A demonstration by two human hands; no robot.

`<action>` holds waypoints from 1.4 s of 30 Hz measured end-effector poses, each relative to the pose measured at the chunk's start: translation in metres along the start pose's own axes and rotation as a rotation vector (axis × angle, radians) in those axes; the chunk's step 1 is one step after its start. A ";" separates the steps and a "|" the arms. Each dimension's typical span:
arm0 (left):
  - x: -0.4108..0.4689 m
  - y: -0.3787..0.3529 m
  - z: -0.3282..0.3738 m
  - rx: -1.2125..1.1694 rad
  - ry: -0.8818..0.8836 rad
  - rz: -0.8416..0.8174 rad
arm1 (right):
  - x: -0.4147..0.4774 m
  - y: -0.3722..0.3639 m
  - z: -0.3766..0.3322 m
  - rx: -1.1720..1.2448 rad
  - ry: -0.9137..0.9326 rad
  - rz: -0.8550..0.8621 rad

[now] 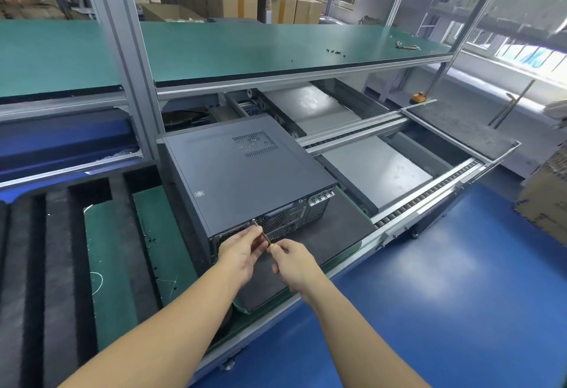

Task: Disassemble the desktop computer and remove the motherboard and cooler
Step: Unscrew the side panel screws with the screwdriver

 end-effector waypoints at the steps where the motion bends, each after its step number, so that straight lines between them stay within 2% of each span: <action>1: 0.000 0.000 0.000 0.003 0.004 -0.006 | 0.000 0.001 0.000 -0.046 0.000 0.013; 4: 0.000 -0.004 -0.002 0.056 0.036 -0.030 | 0.001 0.005 -0.001 -0.163 -0.036 0.034; 9: 0.001 -0.010 -0.004 0.121 0.044 -0.027 | -0.001 0.008 -0.009 -0.009 -0.187 -0.058; 13: 0.002 -0.007 -0.001 0.151 0.048 -0.041 | 0.002 0.009 -0.010 -0.277 -0.074 0.033; 16: 0.002 -0.006 -0.001 0.150 0.049 -0.048 | -0.001 0.004 -0.002 -0.324 -0.001 0.082; 24: 0.004 -0.005 -0.001 0.201 0.037 -0.005 | -0.004 0.003 0.002 -0.069 -0.037 0.081; 33: 0.003 -0.008 0.003 0.181 0.105 -0.021 | -0.010 0.000 -0.013 -0.608 0.084 0.284; 34: 0.004 -0.008 0.003 0.180 0.106 -0.025 | -0.010 0.001 -0.014 -0.595 0.092 0.264; 36: 0.005 -0.008 0.003 0.190 0.094 -0.031 | -0.009 0.007 -0.012 -0.387 0.072 0.183; 39: 0.005 -0.010 0.005 0.200 0.083 -0.058 | -0.011 0.016 -0.001 0.136 -0.123 -0.032; 41: 0.005 -0.012 0.006 0.195 0.097 -0.076 | -0.013 0.014 0.005 0.302 -0.240 -0.148; 42: 0.004 -0.012 0.006 0.192 0.106 -0.085 | -0.013 0.013 0.006 0.352 -0.259 -0.153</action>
Point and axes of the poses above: each hand's wrist, its own x-axis towards the middle knuckle, its own y-axis out of the back of the hand, z = x × y, the point moved 3 cm from there along x, towards the middle knuckle, and after that the axes turned 7 degrees about -z, right-handed, at the moved point
